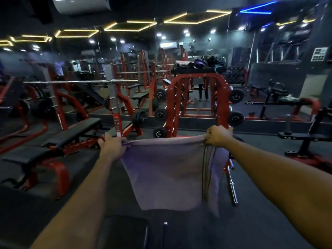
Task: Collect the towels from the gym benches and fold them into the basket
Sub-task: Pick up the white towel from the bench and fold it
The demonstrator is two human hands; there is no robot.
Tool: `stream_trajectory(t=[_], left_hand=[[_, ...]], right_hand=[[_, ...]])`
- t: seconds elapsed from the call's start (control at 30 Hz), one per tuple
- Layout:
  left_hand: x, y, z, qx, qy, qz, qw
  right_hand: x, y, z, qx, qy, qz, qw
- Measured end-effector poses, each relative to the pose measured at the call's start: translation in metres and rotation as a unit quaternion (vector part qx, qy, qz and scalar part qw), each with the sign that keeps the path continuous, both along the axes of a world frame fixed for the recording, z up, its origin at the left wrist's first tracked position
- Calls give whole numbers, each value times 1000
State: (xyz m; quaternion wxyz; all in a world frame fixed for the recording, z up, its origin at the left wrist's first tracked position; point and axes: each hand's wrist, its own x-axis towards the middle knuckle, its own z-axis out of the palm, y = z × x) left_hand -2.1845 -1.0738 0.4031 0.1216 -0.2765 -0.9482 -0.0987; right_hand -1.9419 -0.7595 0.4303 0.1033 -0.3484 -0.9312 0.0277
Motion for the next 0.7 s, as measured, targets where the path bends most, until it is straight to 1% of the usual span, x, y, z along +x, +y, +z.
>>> stream_trajectory(t=[0.07, 0.13, 0.2, 0.27, 0.3, 0.33, 0.4, 0.43, 0.47, 0.5, 0.53, 0.57, 0.6, 0.63, 0.7], left_hand=[[1, -1, 10, 58, 14, 19, 998], [6, 0, 16, 143, 17, 34, 989], [11, 0, 22, 250, 9, 23, 968], [26, 5, 26, 360, 21, 9, 933], [35, 8, 29, 411, 35, 12, 911], [44, 11, 31, 461, 51, 17, 886], [64, 22, 40, 533, 64, 46, 842], [71, 28, 45, 537, 63, 78, 838], [73, 35, 48, 516, 60, 114, 847], [75, 40, 54, 472, 43, 159, 866], [75, 44, 58, 415, 8, 206, 886], [76, 48, 62, 367, -39, 242, 898], [79, 51, 65, 331, -83, 257, 904], [84, 56, 67, 312, -115, 250, 909], [96, 71, 68, 293, -150, 191, 925]], right_hand=[[13, 16, -4, -97, 44, 5, 994], [28, 31, -5, -200, 100, 23, 974], [39, 35, -8, -278, 138, 33, 950], [48, 38, -10, -315, 194, 32, 928], [49, 36, -11, -331, 251, 29, 909], [47, 33, -13, -347, 324, 15, 880], [39, 24, -13, -334, 463, -35, 820], [35, 19, -11, -309, 503, -62, 805], [31, 12, -6, -280, 515, -101, 804], [27, 6, 1, -259, 499, -145, 814], [22, -2, 8, -261, 465, -188, 825], [16, -9, 15, -275, 406, -221, 843], [10, -19, 21, -316, 367, -233, 843], [5, -25, 26, -330, 346, -240, 845], [-9, -39, 26, -340, 326, -202, 859]])
